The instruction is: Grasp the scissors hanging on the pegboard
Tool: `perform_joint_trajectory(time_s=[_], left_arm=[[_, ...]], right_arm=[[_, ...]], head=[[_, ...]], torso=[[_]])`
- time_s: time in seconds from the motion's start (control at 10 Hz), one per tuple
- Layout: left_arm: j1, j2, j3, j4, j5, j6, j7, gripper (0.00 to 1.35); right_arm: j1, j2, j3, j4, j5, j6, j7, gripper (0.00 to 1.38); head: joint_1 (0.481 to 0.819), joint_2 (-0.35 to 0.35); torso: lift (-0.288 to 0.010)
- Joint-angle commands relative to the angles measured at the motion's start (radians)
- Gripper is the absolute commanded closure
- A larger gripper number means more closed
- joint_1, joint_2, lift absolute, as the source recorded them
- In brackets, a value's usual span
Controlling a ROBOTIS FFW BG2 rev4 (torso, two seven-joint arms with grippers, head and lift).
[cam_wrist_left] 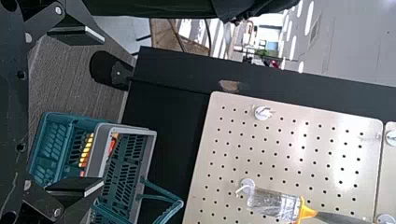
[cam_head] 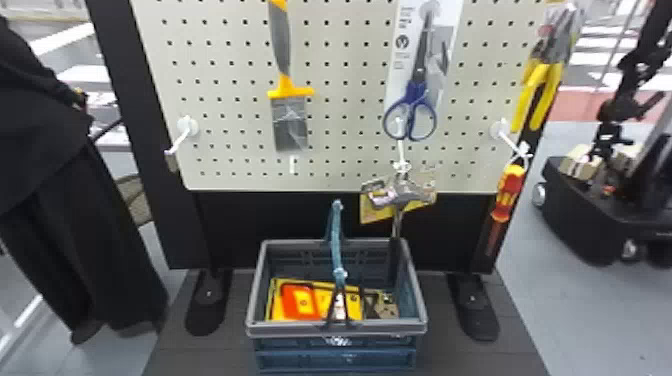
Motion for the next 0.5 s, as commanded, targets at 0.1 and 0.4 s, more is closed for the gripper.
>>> perform_joint_trajectory(time_s=[0.1, 0.4], left_arm=[[0.0, 0.0, 0.001, 0.0, 0.001, 0.0, 0.0, 0.22], [0.0, 0.0, -0.001, 0.0, 0.001, 0.0, 0.0, 0.22]], right_arm=[[0.0, 0.0, 0.0, -0.007, 0.0, 0.008, 0.0, 0.13], [-0.004, 0.0, 0.0, -0.007, -0.004, 0.009, 0.0, 0.13]], head=[[0.549, 0.0], [0.549, 0.0]], torso=[[-0.1], [-0.1]])
